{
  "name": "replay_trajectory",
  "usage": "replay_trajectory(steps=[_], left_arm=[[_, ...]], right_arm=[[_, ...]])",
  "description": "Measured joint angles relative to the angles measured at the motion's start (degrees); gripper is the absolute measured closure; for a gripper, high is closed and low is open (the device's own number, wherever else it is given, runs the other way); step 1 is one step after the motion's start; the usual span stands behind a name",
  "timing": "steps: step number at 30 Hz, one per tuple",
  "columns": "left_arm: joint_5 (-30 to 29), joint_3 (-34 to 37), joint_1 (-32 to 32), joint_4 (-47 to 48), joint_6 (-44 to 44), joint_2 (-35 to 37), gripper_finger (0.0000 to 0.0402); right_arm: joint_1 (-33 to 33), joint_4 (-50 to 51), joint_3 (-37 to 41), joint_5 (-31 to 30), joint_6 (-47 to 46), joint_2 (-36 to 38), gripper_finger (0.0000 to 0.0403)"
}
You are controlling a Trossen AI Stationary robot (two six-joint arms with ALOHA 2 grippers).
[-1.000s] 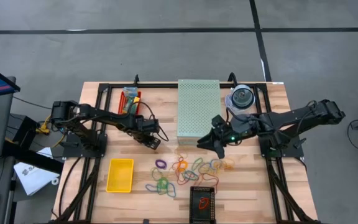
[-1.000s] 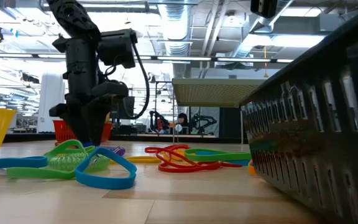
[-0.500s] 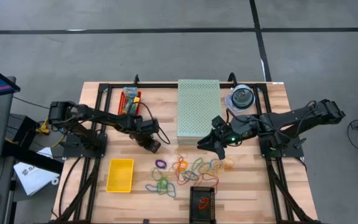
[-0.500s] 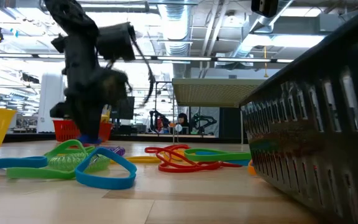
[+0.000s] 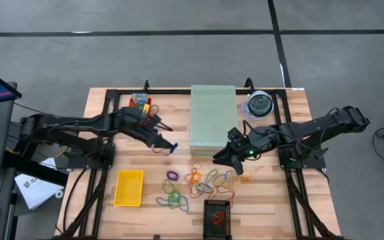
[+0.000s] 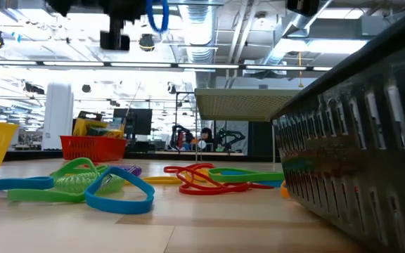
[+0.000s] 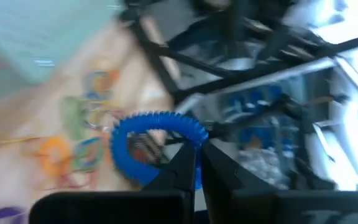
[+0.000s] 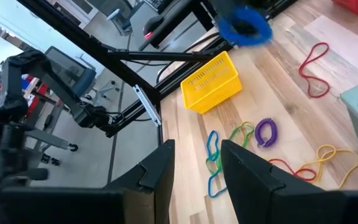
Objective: Pick & Place Office Desk Supplies
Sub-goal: Put the blue spring keychain into the black bin
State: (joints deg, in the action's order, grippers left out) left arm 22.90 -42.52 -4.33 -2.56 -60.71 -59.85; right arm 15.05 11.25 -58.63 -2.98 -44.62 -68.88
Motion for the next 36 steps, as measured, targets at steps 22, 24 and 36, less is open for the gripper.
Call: replay_trajectory(steps=[22,24,36], left_arm=[[0.9,-0.1,19.5,-32.2,-11.4,-21.6,0.0399],[0.9,-1.1,20.0,-33.3,-12.0,-24.3,0.0399],[1.3,-12.0,22.1,-33.9,-11.7,-37.1,0.0399]], right_arm=[[4.4,5.5,0.0,3.0,4.3,-0.9,0.0274],[5.3,7.0,0.0,3.0,4.1,-0.9,0.0274],[10.6,12.2,0.0,3.9,3.2,-0.9,0.0274]])
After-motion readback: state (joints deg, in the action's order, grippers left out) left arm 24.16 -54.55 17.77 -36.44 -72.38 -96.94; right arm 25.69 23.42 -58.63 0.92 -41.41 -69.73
